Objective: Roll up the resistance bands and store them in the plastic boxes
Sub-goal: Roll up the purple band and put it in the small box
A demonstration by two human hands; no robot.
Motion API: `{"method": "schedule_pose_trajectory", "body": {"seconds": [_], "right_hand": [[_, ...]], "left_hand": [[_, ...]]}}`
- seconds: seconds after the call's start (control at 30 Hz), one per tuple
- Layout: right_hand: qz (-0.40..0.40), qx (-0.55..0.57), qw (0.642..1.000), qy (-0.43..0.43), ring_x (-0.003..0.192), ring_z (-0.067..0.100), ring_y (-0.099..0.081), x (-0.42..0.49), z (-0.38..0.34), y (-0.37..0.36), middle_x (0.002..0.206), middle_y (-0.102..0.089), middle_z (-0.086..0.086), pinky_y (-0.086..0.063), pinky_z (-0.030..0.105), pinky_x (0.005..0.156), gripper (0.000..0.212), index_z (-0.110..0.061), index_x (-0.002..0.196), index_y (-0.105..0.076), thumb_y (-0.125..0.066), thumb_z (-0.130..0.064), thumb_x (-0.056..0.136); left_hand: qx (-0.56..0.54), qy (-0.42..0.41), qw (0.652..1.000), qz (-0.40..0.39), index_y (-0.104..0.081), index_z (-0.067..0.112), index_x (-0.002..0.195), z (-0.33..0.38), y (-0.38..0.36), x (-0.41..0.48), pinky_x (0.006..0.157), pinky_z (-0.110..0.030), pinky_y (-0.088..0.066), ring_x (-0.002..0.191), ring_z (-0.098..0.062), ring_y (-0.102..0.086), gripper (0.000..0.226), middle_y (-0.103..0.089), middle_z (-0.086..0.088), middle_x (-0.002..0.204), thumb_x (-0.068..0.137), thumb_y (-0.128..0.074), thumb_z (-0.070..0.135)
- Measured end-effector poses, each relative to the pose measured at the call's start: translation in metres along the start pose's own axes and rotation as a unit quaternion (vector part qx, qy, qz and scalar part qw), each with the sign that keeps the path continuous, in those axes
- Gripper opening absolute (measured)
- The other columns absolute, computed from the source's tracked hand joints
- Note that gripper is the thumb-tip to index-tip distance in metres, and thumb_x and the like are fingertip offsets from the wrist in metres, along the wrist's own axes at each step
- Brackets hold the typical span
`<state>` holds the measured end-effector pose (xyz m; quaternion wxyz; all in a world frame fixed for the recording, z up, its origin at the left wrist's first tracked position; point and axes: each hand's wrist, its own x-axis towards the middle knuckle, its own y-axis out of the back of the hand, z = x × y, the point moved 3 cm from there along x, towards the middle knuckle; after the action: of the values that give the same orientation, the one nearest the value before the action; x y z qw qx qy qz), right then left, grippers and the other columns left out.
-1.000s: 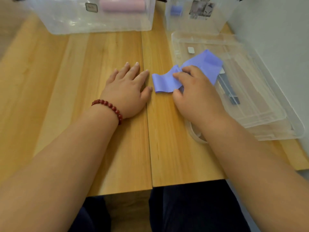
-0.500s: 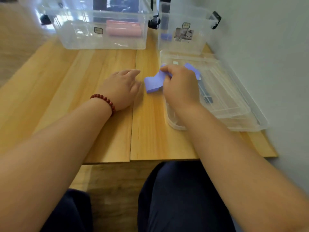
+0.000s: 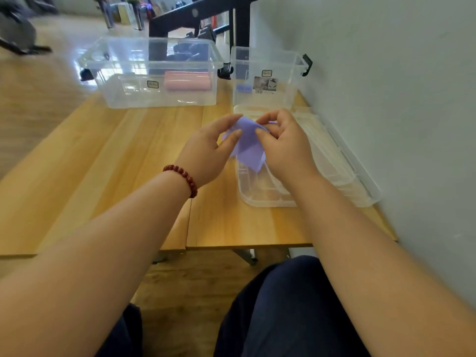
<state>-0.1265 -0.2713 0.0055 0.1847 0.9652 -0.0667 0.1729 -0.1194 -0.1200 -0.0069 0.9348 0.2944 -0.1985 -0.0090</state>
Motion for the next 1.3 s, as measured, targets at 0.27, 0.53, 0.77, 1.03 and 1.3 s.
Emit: {"method": "schedule_pose_trajectory", "body": {"seconds": [0.27,0.53,0.77,1.03,1.3], "right_hand": [[-0.007,0.037,0.999,0.006,0.081,-0.003,-0.057,0.003,0.009,0.004,0.087,-0.061,-0.016,-0.043,0.006,0.072,0.026,-0.029,0.087,-0.057,-0.057,-0.004,0.095],[0.070,0.072,0.995,-0.011,0.071,-0.011,-0.055,0.016,0.018,-0.013,0.083,-0.061,-0.015,-0.042,0.006,0.067,0.014,-0.025,0.093,-0.064,-0.065,-0.012,0.092],[0.082,0.118,0.989,-0.013,0.072,0.001,-0.063,0.019,0.004,-0.020,0.077,-0.068,-0.009,-0.050,0.015,0.068,0.019,-0.027,0.078,-0.065,-0.070,-0.013,0.089],[0.011,0.153,0.987,-0.038,0.092,0.031,-0.069,0.028,-0.009,-0.021,0.091,-0.072,0.009,-0.058,0.052,0.085,0.015,-0.021,0.085,-0.071,-0.061,-0.018,0.096],[-0.013,0.261,0.963,-0.071,0.084,0.024,-0.069,0.036,-0.030,-0.022,0.090,-0.073,0.011,-0.058,0.042,0.078,0.009,-0.015,0.083,-0.071,-0.068,-0.013,0.091]], "left_hand": [[-0.026,-0.005,0.999,0.041,-0.066,0.019,0.120,-0.002,-0.013,0.004,0.083,-0.008,-0.046,0.092,0.005,-0.059,0.024,-0.063,0.020,0.101,0.100,-0.053,0.023],[-0.181,0.062,0.975,0.112,-0.067,0.020,0.091,-0.012,-0.009,0.013,0.069,-0.007,-0.044,0.071,0.012,-0.058,0.010,-0.067,0.010,0.084,0.096,-0.060,0.015],[-0.240,0.060,0.962,0.115,-0.068,0.020,0.083,-0.001,0.007,0.016,0.068,-0.011,-0.049,0.071,0.006,-0.061,0.015,-0.068,0.007,0.080,0.093,-0.062,0.011],[-0.281,0.074,0.954,0.072,-0.069,0.024,0.094,0.007,0.020,0.019,0.080,-0.014,-0.052,0.089,0.000,-0.068,0.013,-0.072,0.008,0.091,0.093,-0.063,0.013],[-0.308,0.072,0.943,0.101,-0.072,0.023,0.088,0.024,0.035,0.026,0.091,-0.042,-0.056,0.098,-0.021,-0.069,0.011,-0.075,0.000,0.091,0.092,-0.065,0.014]]}}
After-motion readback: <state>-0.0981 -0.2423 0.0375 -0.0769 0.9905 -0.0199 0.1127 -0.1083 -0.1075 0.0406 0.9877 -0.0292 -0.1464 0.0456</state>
